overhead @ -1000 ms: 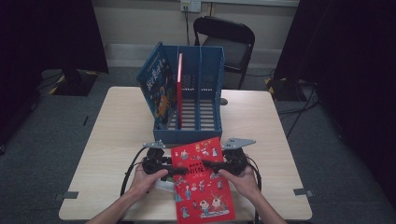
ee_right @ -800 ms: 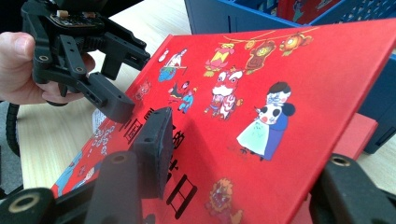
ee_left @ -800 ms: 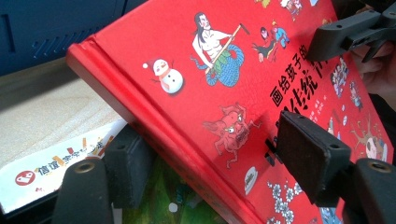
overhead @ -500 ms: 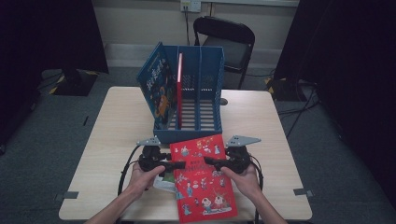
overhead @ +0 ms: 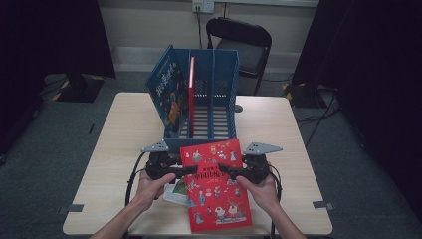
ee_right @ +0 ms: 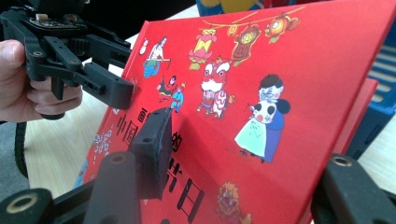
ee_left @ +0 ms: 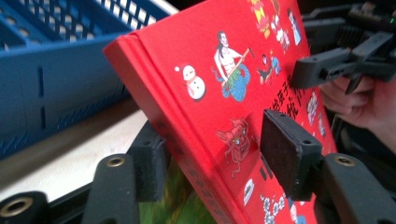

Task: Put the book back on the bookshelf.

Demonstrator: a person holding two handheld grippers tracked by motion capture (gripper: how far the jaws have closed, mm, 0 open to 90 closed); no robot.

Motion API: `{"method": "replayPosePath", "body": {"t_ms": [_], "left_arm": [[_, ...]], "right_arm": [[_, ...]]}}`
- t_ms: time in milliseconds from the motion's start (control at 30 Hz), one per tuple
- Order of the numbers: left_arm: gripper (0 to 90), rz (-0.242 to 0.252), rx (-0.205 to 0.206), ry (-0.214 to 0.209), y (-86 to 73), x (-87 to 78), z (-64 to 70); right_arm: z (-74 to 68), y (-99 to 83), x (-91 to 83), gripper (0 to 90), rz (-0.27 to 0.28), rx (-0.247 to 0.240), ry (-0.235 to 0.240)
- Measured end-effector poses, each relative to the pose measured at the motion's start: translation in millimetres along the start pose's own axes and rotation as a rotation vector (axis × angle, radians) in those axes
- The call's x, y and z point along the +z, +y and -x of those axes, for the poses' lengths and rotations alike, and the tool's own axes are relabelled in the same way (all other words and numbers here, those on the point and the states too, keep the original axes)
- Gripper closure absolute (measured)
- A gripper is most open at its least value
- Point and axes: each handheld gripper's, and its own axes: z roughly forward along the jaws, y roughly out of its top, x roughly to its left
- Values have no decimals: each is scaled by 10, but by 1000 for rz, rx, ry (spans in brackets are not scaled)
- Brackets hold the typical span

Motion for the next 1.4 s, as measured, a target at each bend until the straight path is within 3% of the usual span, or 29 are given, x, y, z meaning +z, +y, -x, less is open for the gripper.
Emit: {"method": "replayPosePath", "body": {"t_ms": [333,500,800,1133,1400], "left_arm": [[478,25,32,-13,178,66,72],[510,46,39,-44,244,52,116],[535,74,33,-85,388,-27,159],[530,93,37,-80,392,-66,163],[596,168,42,-121,502,-176,198]], "right_arm": [[14,51,-137,466,29,24,-25],[12,81,-222,472,54,29,-29],[-97,289,-367,510,116,-5,-57],[-106,408,-323,506,103,-2,-52],[-197,521,-390,541,135,-40,-42]]}}
